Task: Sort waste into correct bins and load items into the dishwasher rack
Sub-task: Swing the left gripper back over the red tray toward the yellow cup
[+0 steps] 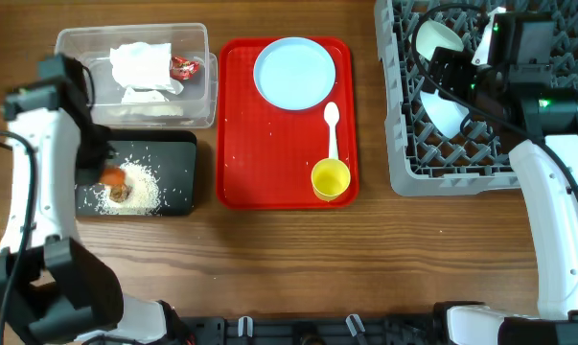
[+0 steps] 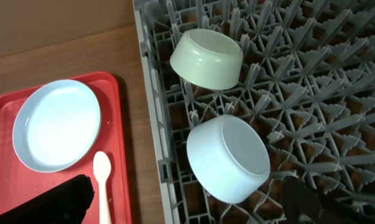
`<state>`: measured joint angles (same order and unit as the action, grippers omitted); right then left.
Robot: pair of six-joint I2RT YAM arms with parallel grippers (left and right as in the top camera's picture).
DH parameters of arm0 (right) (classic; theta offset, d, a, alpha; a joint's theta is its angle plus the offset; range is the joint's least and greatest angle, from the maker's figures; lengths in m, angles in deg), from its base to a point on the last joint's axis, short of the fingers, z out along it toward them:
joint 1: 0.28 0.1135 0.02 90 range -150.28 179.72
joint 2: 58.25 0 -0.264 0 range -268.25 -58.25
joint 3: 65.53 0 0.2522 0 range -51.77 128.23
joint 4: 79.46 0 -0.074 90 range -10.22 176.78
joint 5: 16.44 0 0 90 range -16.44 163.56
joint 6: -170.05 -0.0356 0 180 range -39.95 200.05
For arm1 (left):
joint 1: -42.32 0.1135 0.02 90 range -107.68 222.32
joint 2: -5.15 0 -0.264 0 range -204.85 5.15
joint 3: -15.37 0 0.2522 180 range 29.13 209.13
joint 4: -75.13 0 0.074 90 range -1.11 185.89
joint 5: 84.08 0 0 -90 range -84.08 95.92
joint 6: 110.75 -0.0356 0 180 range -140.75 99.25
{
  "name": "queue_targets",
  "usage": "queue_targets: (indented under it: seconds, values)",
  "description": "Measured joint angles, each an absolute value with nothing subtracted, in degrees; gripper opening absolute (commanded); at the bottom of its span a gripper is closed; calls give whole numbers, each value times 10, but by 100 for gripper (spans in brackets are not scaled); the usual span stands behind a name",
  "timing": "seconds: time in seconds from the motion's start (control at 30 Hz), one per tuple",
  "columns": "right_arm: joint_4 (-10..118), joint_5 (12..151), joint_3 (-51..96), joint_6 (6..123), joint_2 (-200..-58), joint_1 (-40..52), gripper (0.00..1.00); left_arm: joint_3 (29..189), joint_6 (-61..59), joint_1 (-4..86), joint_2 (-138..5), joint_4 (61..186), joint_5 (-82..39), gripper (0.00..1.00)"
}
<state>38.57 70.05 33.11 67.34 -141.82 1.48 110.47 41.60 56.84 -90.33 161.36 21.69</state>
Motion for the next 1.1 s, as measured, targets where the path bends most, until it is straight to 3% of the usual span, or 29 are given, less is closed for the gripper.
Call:
queue_targets:
  seconds: [0.07, 0.27, 0.5, 0.63, 0.7, 0.83, 0.97, 1.1]
  values:
    - [380, 701, 331, 673, -1418, 15, 100, 1031, 427, 568, -907, 1521, 166, 10]
    - [367, 701, 331, 673, -1418, 15, 100, 906, 438, 562, -907, 1355, 126, 28]
    - [366, 701, 331, 671, -1418, 15, 100, 887, 443, 562, -906, 1326, 119, 57]
    - [366, 701, 331, 671, -1418, 15, 100, 887, 444, 562, -906, 1312, 115, 60]
    - [366, 701, 331, 670, -1418, 15, 100, 887, 436, 562, -906, 1301, 108, 68]
    - [366, 701, 331, 671, -1418, 15, 100, 915, 325, 560, -905, 1272, 37, 76]
    - [370, 717, 331, 671, -1418, 15, 100, 979, 188, 521, -861, 1275, -12, 97]
    - [395, 725, 331, 671, -1418, 15, 100, 1017, 68, 418, -819, 1268, -43, 99]
